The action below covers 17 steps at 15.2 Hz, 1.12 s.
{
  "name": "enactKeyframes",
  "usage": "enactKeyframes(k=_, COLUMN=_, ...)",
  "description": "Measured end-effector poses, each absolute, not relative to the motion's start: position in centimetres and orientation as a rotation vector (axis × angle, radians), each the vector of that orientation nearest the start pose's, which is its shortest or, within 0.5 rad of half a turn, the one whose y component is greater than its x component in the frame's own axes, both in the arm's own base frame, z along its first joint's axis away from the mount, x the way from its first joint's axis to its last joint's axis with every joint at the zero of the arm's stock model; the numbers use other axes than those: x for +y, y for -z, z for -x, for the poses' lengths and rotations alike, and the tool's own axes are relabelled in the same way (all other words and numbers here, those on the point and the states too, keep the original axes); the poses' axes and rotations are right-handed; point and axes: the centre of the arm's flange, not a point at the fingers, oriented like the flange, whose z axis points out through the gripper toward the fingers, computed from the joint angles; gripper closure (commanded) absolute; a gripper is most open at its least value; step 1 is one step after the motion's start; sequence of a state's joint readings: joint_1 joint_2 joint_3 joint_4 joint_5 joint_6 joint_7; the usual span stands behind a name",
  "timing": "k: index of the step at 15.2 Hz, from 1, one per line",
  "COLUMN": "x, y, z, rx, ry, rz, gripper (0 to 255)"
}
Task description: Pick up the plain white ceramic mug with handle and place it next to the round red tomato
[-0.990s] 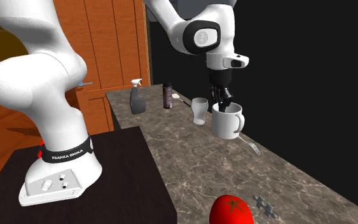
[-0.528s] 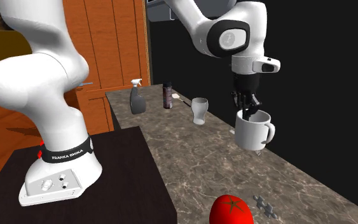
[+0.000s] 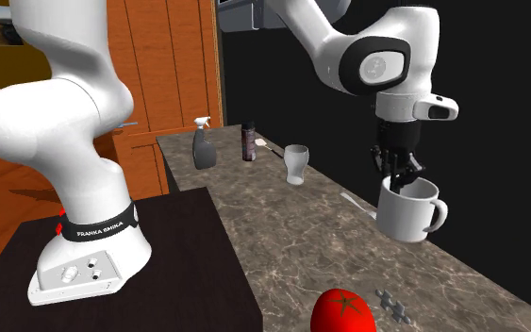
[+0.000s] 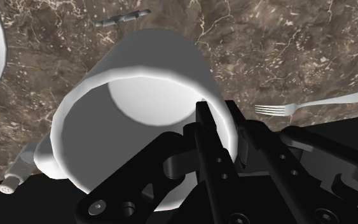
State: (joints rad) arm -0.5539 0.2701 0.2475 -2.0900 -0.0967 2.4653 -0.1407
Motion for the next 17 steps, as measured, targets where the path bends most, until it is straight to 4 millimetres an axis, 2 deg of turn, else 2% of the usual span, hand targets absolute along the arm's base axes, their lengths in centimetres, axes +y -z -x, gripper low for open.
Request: enactKeyframes(k=17, x=-18.3, y=-21.9, z=-56.4, rx=0.167, ry=0.177, rz=3.157, gripper=255)
